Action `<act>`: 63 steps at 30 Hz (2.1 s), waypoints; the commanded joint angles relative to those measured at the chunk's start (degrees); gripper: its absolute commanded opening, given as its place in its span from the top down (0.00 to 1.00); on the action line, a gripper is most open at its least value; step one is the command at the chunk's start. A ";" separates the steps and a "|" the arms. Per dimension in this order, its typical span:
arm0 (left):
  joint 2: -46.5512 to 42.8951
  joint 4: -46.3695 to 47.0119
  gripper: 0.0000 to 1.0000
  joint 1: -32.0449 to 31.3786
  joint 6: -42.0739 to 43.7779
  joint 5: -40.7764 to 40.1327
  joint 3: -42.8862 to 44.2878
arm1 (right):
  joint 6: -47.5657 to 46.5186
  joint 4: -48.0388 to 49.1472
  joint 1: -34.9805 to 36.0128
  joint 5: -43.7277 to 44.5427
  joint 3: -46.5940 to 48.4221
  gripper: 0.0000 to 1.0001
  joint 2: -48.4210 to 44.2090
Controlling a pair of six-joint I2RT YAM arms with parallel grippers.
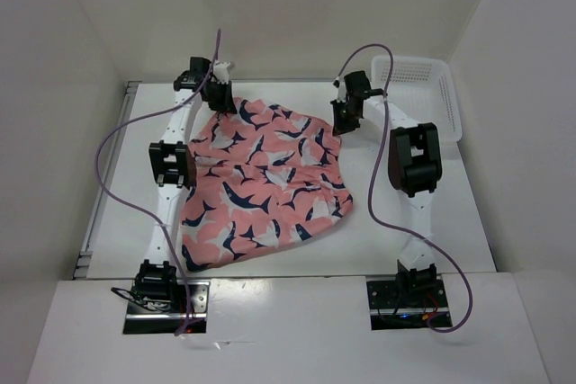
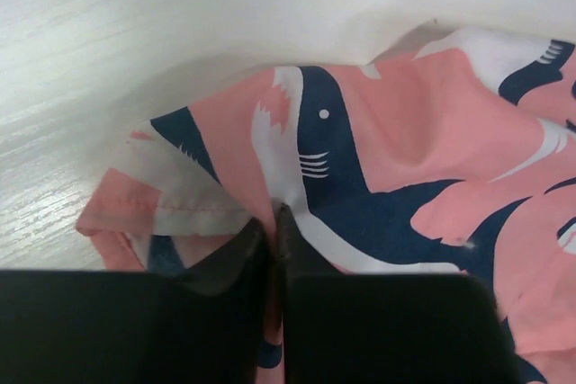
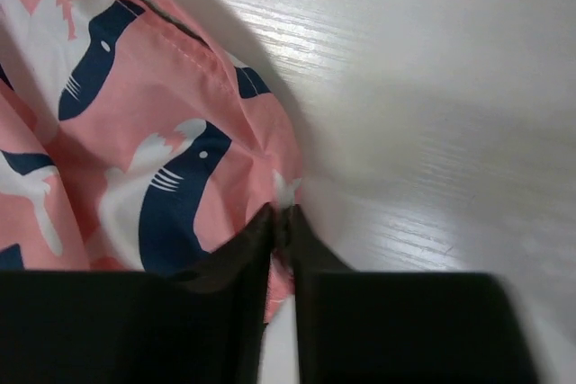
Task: Fold and stack the shorts
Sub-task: Fold the shorts
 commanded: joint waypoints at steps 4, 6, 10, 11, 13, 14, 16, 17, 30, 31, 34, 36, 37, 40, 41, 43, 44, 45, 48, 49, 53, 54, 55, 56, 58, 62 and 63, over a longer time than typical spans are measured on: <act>-0.57 -0.04 1.00 -0.35 0.27 -2.90 7.78 | -1.40 -0.17 1.94 2.61 4.45 1.00 -2.35; -1.46 0.48 1.00 -0.35 0.27 -5.89 11.21 | -1.93 0.36 1.94 2.61 5.33 1.00 -3.32; -7.07 1.89 1.00 -0.35 0.27 -12.58 11.23 | -6.40 1.50 2.55 4.79 6.39 1.00 -7.62; -9.17 1.11 1.00 -0.35 0.27 -12.59 11.23 | -8.50 1.50 2.55 5.41 6.39 1.00 -8.50; -11.20 -0.56 1.00 -0.87 0.27 -12.59 11.23 | -10.80 2.03 3.08 6.12 5.34 1.00 -10.35; -12.95 -2.66 1.00 -1.49 0.27 -12.59 11.23 | -11.94 2.03 3.08 6.82 4.72 1.00 -12.45; -15.15 -4.86 1.00 -2.88 0.27 -14.43 11.23 | -14.93 2.55 3.87 7.52 1.91 1.00 -14.74; -15.78 -6.61 1.00 -2.90 0.27 -15.83 11.23 | -16.07 3.08 4.66 8.14 0.86 1.00 -17.19; -25.09 -23.42 1.00 -8.70 0.27 -16.36 11.23 | -29.79 9.41 12.05 13.33 -22.95 1.00 -39.08; -25.10 -23.42 1.00 -8.70 0.27 -17.15 11.23 | -30.40 9.94 12.83 13.33 -25.32 1.00 -40.32; -26.41 -23.42 1.00 -8.70 0.27 -20.66 11.23 | -30.41 9.94 12.84 13.85 -27.44 1.00 -42.69; -26.94 -23.42 1.00 -8.70 0.27 -22.25 11.23 | -30.41 10.55 12.84 14.38 -28.85 1.00 -44.18; -26.95 -23.42 1.00 -8.70 0.27 -22.78 11.23 | -30.41 10.56 12.84 14.38 -30.08 1.00 -44.20; -28.09 -23.42 1.00 -10.98 0.27 -24.01 11.23 | -30.94 11.35 12.84 14.38 -30.88 1.00 -45.43; -28.96 -23.42 1.00 -11.85 0.27 -24.80 11.23 | -30.94 11.35 12.84 14.38 -31.58 1.00 -45.43; -31.06 -22.90 1.00 -14.75 0.27 -26.72 11.23 | -30.42 12.40 12.84 14.38 -32.19 1.00 -46.04; -31.86 -19.85 1.00 -15.55 0.27 -27.96 11.23 | -30.41 12.40 12.84 14.38 -32.20 1.00 -46.04; -32.74 -17.90 1.00 -16.16 0.27 -29.10 11.23 | -29.89 13.01 12.84 14.38 -32.89 1.00 -46.56; -36.52 -12.62 1.00 -16.78 0.27 -33.84 11.23 | -29.27 13.54 12.84 13.60 -33.51 1.00 -47.18; -37.83 -12.61 1.00 -16.79 0.27 -36.03 11.23 | -29.27 13.54 12.84 13.59 -33.52 1.00 -47.71; -38.37 -12.70 1.00 -18.54 0.27 -44.80 11.23 | -28.74 14.25 12.84 13.59 -34.66 1.00 -47.71; -38.37 -12.17 1.00 -18.54 0.27 -44.84 11.23 | -28.74 14.77 12.84 13.59 -35.18 1.00 -47.71; -38.37 -12.17 1.00 -18.54 0.27 -44.06 11.23 | -28.74 14.78 12.84 13.59 -35.19 1.00 -48.23; -38.37 -13.65 1.00 -18.54 0.27 -39.44 11.23 | -28.22 14.78 12.84 13.07 -35.19 1.00 -48.24; -39.07 -14.37 1.00 -18.54 0.27 -34.41 9.49 | -28.21 15.38 12.84 13.07 -35.71 1.00 -48.24; -39.07 -14.37 1.00 -17.93 0.27 -30.96 5.45 | -28.21 16.01 12.84 13.07 -36.33 1.00 -48.24; -39.07 -14.37 1.00 -17.93 0.27 -30.26 4.04 | -28.21 16.53 12.84 13.07 -36.85 1.00 -48.24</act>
